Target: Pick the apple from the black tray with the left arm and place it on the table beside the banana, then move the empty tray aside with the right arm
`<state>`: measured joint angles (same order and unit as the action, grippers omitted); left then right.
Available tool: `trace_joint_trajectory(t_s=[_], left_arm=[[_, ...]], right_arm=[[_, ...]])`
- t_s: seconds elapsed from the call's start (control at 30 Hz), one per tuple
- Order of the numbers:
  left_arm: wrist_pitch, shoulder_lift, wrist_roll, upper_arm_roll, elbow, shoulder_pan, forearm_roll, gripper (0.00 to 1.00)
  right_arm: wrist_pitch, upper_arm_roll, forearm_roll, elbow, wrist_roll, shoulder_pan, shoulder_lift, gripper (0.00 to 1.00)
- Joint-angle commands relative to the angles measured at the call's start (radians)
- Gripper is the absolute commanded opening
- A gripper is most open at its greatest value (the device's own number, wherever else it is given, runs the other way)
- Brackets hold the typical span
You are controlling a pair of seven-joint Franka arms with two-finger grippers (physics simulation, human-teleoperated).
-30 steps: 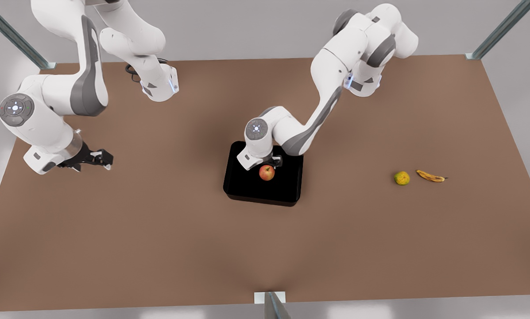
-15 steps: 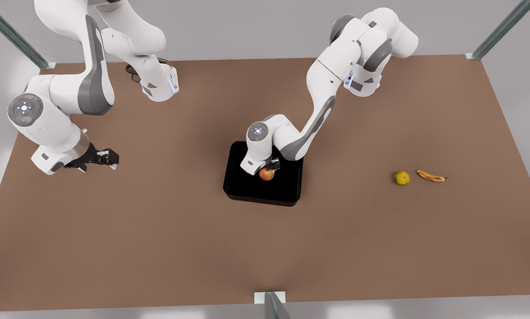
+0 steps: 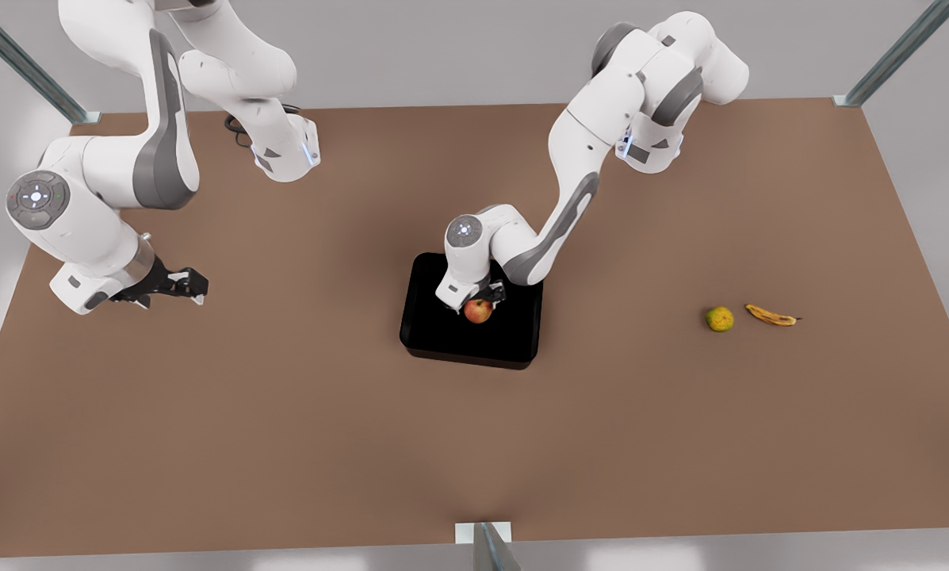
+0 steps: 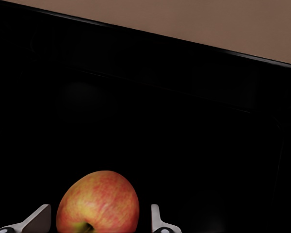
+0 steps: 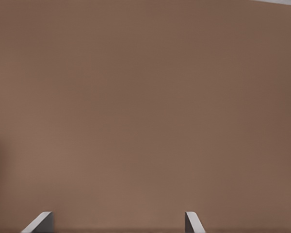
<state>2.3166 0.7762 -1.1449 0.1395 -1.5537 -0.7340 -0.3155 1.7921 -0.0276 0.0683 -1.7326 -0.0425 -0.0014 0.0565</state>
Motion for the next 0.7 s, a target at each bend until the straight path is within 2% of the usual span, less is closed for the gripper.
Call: trace_joint_trajectory(t_s=[0.0,0.27,0.33,0.4,0.5,0.67], left_arm=[[0.006,0.001,-0.038,0.000,-0.008,-0.001,-0.024,1.00],[0.007,0.012,-0.045,0.000,-0.006,0.005,-0.019,0.99],[0.029,0.020,-0.047,0.000,-0.006,0.008,-0.016,0.79],[0.029,0.020,-0.050,0.000,-0.005,0.010,-0.011,0.72],[-0.003,0.002,-0.058,0.000,-0.006,0.010,-0.011,0.73],[-0.209,-0.092,0.022,0.000,-0.006,0.036,-0.010,0.73]], right_arm=[[0.000,0.000,-0.001,0.001,-0.004,0.006,-0.001,1.00],[0.000,0.000,-0.001,0.001,-0.004,0.006,-0.001,1.00],[0.000,0.000,-0.001,0.001,-0.004,0.006,-0.001,1.00],[0.000,0.000,-0.001,-0.001,-0.004,0.006,0.000,1.00],[0.000,0.000,-0.001,0.001,-0.004,0.006,-0.001,1.00],[0.000,-0.002,-0.002,0.001,0.000,0.009,0.002,1.00]])
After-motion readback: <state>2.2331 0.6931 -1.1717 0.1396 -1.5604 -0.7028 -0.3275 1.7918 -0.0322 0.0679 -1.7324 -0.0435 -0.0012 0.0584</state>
